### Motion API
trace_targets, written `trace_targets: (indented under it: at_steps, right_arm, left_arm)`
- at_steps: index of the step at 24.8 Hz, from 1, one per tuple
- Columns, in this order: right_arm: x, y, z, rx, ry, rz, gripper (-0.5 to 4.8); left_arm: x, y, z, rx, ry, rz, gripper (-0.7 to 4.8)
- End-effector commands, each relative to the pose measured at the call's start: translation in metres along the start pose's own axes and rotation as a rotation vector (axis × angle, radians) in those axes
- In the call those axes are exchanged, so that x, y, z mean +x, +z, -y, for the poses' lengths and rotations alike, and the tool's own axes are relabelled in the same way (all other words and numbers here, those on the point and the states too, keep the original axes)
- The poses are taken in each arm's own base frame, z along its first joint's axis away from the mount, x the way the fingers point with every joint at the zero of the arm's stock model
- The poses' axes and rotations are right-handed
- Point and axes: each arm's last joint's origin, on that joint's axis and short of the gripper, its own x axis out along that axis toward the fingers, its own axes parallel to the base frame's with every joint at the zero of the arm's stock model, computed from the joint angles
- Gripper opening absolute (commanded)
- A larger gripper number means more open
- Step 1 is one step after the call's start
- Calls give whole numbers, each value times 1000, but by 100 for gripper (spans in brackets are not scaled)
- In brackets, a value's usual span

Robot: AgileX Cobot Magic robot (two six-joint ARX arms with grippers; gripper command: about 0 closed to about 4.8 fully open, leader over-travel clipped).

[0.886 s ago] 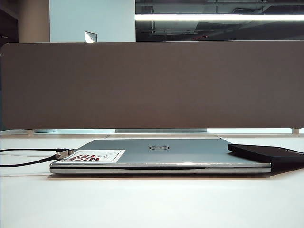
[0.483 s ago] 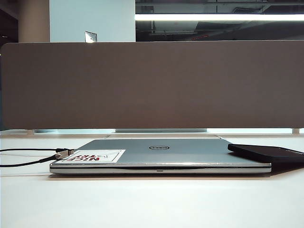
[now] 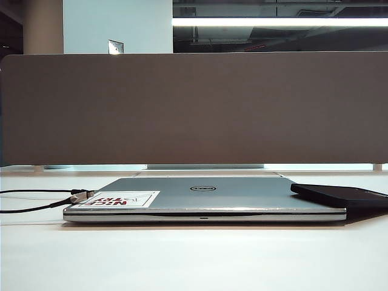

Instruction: Pick up the charging cable and the phone, plug the charging cable into the charging port on the phone, and finally place them back on the table.

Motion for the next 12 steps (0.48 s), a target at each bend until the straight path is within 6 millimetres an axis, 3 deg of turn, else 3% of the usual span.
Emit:
trace_targets:
  at_steps: [1,5,12]
  right_arm:
    - [4,21,-2,1,46,28,-2]
    - [19,48,-7,9,92,16,-3]
    - [31,54,-29,35,287,-32,-4]
  left_arm:
    - [6,16,2,-20,-7,10,-6]
    - [23,28,2,-41,0,-53,-6]
    - [55,29,10,-38,-66,-186,-6]
